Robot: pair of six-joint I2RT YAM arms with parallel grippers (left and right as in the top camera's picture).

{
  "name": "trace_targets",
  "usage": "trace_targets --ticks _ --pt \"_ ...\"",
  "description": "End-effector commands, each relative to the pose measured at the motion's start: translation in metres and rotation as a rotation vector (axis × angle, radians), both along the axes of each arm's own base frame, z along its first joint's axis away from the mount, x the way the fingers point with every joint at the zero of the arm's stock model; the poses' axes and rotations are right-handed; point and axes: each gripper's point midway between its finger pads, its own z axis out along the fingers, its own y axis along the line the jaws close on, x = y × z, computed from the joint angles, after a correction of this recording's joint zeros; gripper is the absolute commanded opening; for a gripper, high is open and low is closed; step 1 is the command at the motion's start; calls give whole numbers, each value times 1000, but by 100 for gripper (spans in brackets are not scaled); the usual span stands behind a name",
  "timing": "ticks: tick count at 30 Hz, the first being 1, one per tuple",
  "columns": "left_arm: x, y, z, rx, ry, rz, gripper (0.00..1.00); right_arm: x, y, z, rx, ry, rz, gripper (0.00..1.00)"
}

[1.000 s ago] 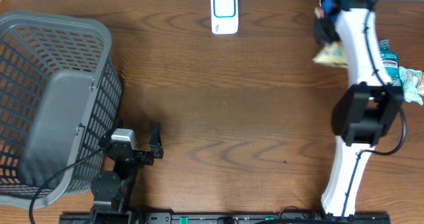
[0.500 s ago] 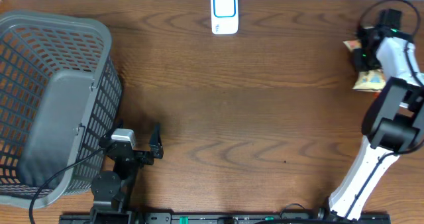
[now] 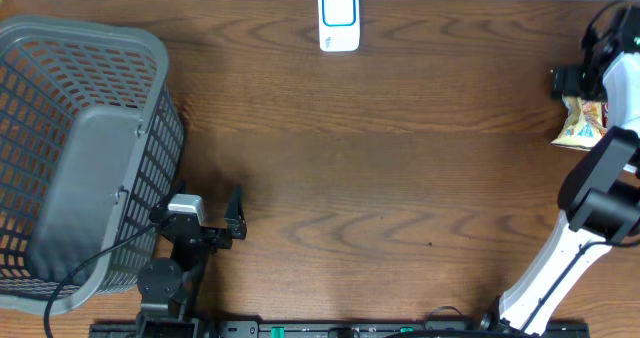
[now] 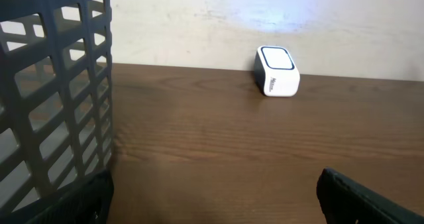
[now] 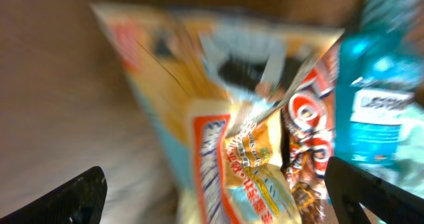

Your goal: Scan the item barcode

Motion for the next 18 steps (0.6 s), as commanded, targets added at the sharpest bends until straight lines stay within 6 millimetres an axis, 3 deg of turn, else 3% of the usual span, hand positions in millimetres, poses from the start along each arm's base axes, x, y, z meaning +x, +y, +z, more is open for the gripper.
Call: trace_targets --ticks 1,5,6,9,13,18 --pt "0 1 -16 -2 38 4 98 22 25 118 0 -285 -5 99" --pt "0 1 -16 -2 38 4 98 11 51 208 -18 -488 -22 99" --pt "0 1 -16 -2 38 4 98 2 63 240 -8 -565 -32 99" --pt "0 1 -16 -2 38 4 98 -17 97 295 36 -691 10 99" --pt "0 1 -16 -2 38 4 98 -54 133 351 58 -804 93 99" --pt "0 1 -16 -2 38 4 98 -102 152 400 37 -909 123 99"
